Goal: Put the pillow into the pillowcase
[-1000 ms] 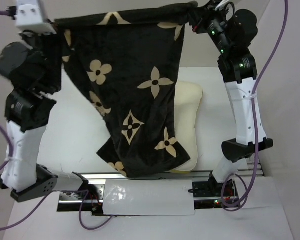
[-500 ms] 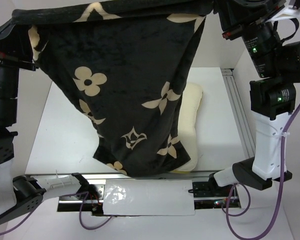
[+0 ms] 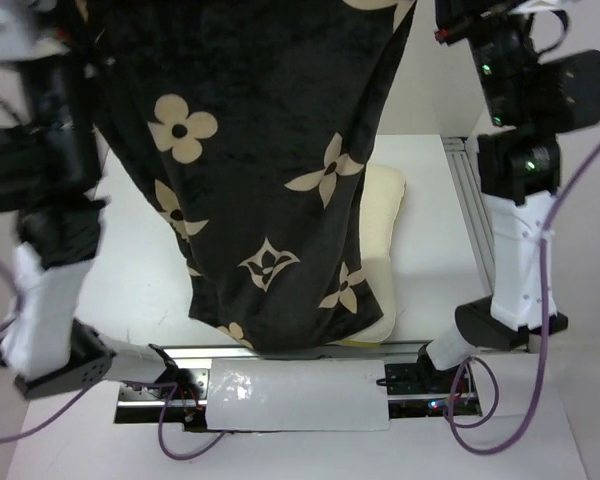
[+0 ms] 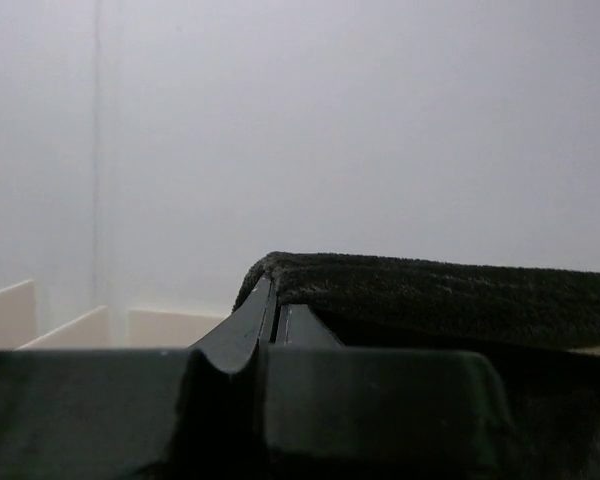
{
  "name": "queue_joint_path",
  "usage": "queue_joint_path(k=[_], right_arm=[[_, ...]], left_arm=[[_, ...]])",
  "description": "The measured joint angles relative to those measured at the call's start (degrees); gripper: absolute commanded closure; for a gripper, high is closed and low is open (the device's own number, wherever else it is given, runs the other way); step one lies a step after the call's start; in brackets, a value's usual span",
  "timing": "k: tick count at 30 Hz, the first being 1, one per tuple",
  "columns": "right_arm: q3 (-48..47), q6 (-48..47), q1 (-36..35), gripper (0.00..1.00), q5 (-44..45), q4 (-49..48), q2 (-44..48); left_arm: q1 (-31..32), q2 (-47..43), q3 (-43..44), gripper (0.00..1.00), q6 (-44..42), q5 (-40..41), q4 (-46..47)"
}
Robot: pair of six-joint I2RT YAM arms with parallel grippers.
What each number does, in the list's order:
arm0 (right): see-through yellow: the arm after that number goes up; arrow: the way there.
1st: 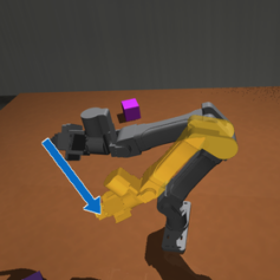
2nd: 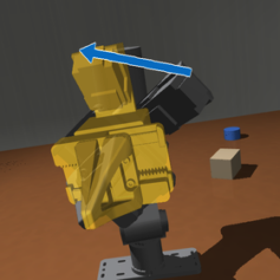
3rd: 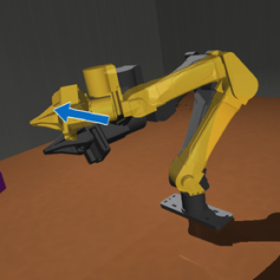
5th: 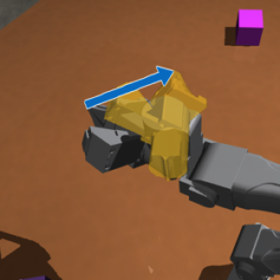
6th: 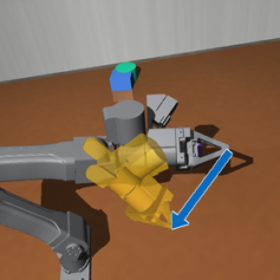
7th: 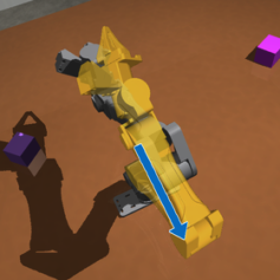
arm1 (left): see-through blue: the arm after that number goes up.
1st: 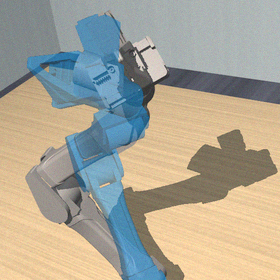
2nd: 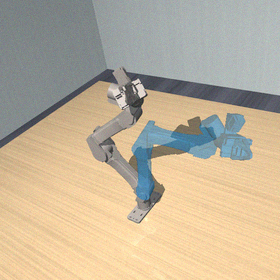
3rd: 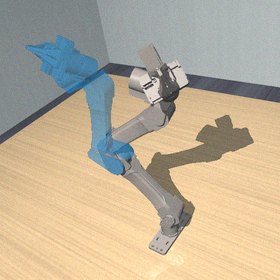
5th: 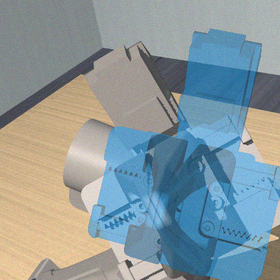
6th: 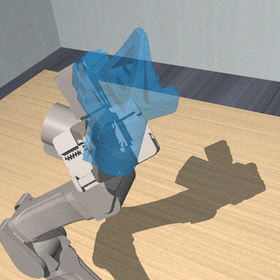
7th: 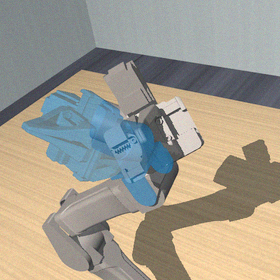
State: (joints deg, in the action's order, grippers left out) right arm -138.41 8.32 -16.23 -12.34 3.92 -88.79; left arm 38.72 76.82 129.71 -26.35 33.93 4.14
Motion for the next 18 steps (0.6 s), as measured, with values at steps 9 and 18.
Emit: queue_joint_path(k=[9,18], right_arm=[[-10.5,1.6,0.3,1.0,7.7,-22.2,-26.2],[-8.2,-1.8,-7.6,1.0,3.5,-38.6,-22.7]], left_arm=[[-2.7,14.3,2.9,1.0,-5.8,4.4,17.4],[-3.8,7.1,8.7,1.0,4.3,-5.9,20.2]])
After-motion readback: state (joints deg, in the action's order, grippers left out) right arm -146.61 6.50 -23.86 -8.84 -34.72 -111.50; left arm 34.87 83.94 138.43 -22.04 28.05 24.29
